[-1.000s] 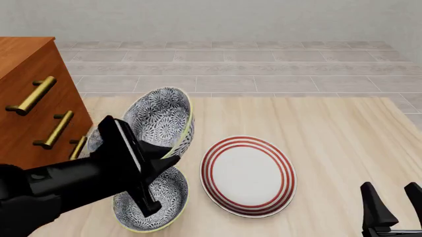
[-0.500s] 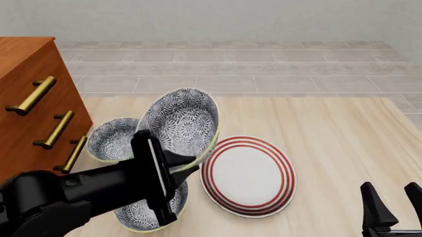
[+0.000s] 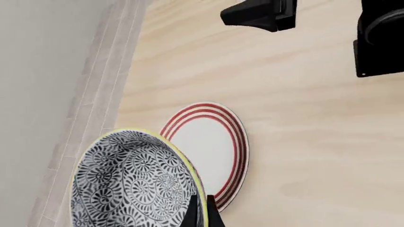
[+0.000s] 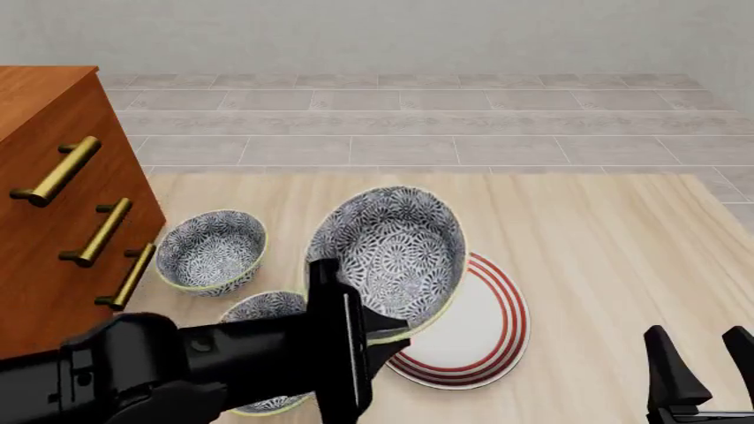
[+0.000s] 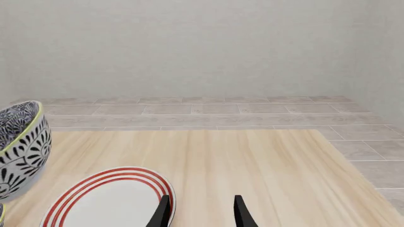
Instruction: Put the bowl at the front on the plate.
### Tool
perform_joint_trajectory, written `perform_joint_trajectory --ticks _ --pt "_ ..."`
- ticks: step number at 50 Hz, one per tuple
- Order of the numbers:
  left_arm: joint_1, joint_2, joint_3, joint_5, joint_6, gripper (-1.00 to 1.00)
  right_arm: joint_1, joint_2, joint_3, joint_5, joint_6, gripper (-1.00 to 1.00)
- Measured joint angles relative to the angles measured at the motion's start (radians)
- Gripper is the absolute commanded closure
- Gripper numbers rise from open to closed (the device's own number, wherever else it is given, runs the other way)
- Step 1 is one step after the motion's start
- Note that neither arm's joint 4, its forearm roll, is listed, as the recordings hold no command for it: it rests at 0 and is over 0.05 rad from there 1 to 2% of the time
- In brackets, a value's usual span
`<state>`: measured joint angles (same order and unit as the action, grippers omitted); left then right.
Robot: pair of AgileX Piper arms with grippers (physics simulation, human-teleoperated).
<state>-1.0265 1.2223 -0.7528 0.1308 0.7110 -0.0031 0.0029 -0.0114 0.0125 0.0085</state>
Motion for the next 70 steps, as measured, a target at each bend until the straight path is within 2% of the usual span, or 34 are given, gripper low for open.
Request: perform_joint_trajectory --ticks 15,42,56,70 --pt "-0.053 0.074 -0.073 0.035 0.005 1.00 0.000 0.000 0.000 0.000 0.000 -1.00" --pt "-0.142 0.216 -0.249 0.157 -0.060 1.00 0.000 0.000 0.000 0.000 0.000 -1.00" --pt "-0.157 0.287 -0.306 0.187 -0.082 1.00 0.000 0.000 0.000 0.000 0.000 -1.00" --pt "-0.130 0.349 -0.344 0.194 -0.089 1.00 0.000 0.000 0.000 0.000 0.000 -1.00"
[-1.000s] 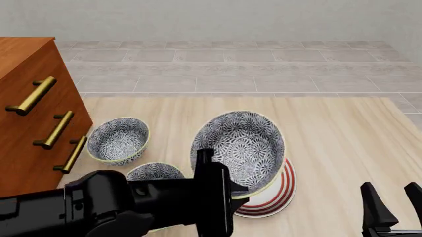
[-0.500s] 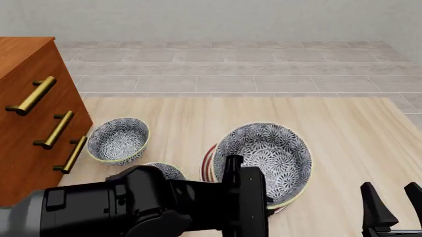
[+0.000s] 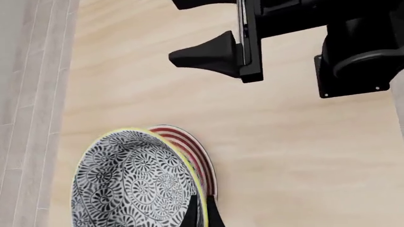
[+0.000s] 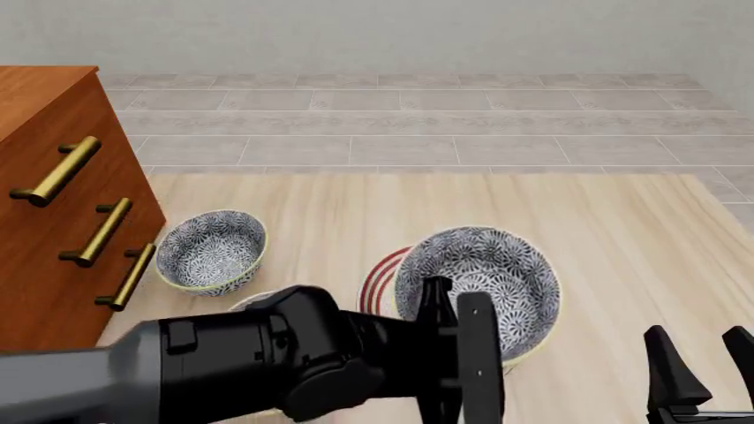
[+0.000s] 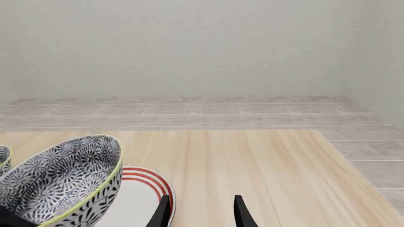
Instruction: Put the bowl at the front on the plate.
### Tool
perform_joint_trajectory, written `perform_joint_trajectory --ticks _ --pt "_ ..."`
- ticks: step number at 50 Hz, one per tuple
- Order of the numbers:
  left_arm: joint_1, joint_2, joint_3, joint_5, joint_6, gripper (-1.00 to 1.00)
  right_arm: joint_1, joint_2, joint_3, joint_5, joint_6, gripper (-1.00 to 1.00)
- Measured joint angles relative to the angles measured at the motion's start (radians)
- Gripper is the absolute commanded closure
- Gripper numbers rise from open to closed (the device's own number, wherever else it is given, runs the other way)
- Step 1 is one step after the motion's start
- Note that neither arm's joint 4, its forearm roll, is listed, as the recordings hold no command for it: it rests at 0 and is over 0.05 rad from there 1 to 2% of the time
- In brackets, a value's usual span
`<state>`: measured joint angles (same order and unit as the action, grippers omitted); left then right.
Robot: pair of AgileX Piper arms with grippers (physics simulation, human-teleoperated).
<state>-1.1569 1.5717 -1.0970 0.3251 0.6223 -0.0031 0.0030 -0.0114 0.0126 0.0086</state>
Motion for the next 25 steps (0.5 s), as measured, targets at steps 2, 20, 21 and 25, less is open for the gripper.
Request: perform_joint_trajectory --ticks 2,20,21,25 --pt "0.005 0.008 -0.003 -0.001 0.000 1.00 0.000 0.000 0.000 0.000 0.000 -1.00" --pt "0.041 0.051 -0.004 -0.015 0.000 1.00 0.000 0.000 0.000 0.000 0.000 -1.00" --pt "0.043 0.053 -0.003 -0.016 0.000 1.00 0.000 0.000 0.000 0.000 0.000 -1.00" --pt "0.049 0.057 0.002 -0.019 -0.001 1.00 0.000 0.000 0.000 0.000 0.000 -1.00"
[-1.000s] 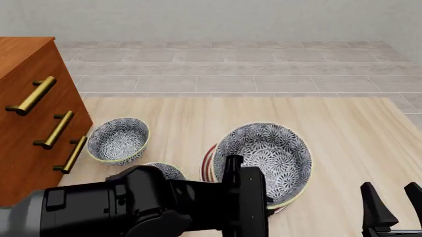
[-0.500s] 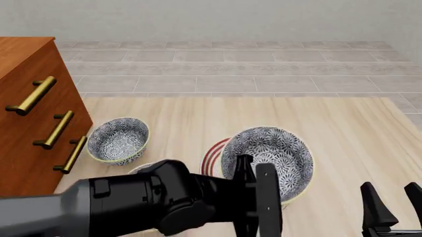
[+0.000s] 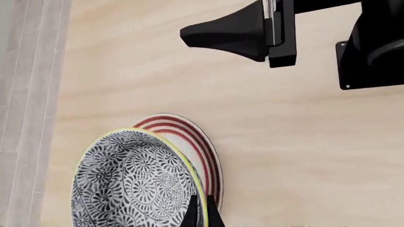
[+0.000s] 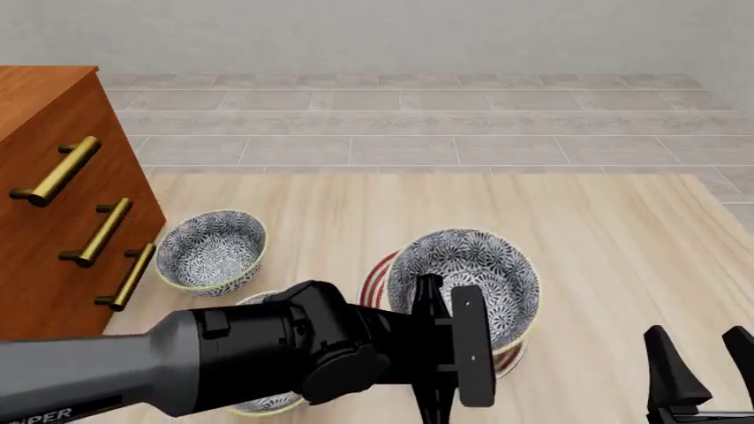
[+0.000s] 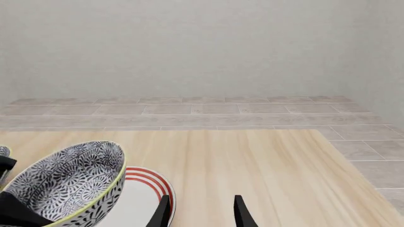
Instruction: Put the bowl at the front on the plate.
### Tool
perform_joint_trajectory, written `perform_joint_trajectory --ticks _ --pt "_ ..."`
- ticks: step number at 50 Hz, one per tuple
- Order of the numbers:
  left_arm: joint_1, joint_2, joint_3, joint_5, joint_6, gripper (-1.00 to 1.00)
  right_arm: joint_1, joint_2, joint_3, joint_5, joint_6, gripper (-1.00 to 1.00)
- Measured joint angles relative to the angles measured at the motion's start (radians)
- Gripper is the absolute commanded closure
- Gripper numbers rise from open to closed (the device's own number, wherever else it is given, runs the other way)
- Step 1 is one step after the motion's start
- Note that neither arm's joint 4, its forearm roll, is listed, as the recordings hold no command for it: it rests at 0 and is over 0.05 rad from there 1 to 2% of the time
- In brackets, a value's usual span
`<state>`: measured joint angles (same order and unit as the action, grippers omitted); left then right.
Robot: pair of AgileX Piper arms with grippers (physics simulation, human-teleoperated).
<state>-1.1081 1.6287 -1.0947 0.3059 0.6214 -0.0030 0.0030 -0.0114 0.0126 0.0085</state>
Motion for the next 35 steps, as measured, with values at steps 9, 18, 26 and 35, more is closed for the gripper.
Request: perform_joint_trajectory --ticks 9,18,26,35 --pt "0.012 0.009 0.014 -0.011 -0.003 1.00 0.000 0.000 0.000 0.000 0.000 -1.00" --pt "0.013 0.020 0.026 -0.022 -0.012 1.00 0.000 0.000 0.000 0.000 0.000 -1.00" --pt "0.008 0.030 0.034 -0.030 -0.019 1.00 0.000 0.000 0.000 0.000 0.000 -1.00" --pt "0.003 0.042 0.038 -0.037 -0.024 1.00 0.000 0.000 0.000 0.000 0.000 -1.00"
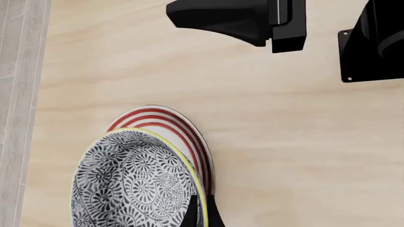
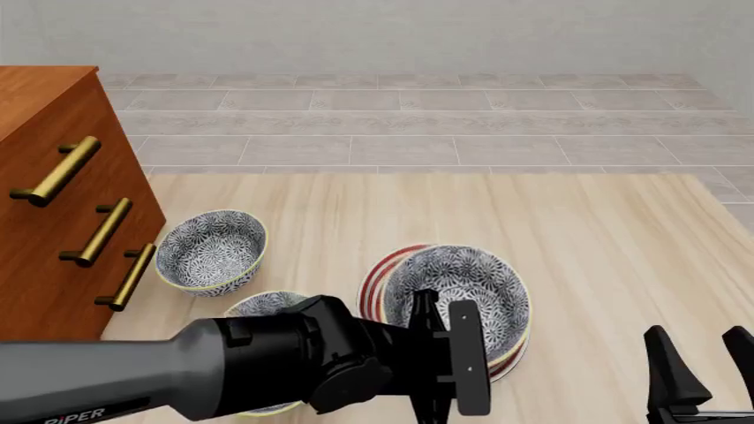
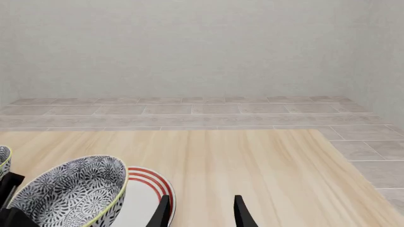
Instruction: Put the bowl at the front on the plate.
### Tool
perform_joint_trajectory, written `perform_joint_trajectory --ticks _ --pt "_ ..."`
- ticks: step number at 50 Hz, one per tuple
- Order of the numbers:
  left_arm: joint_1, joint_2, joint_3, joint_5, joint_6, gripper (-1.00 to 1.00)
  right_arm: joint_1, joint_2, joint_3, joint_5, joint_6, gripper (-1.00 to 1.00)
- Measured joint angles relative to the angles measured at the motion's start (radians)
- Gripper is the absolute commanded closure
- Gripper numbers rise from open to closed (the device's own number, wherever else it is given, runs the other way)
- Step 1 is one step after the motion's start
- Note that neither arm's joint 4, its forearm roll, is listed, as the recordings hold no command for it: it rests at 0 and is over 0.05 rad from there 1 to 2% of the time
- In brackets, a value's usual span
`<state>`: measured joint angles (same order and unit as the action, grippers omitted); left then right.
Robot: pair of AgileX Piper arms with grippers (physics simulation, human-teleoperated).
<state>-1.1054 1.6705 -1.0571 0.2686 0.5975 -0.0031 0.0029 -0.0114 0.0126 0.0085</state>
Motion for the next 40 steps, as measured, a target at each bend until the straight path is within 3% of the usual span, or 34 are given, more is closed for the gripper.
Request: perform_joint_trajectory --ticks 40 --pt "0.029 0.082 -0.024 -0.032 0.011 1.00 0.000 0.000 0.000 0.000 0.000 -1.00"
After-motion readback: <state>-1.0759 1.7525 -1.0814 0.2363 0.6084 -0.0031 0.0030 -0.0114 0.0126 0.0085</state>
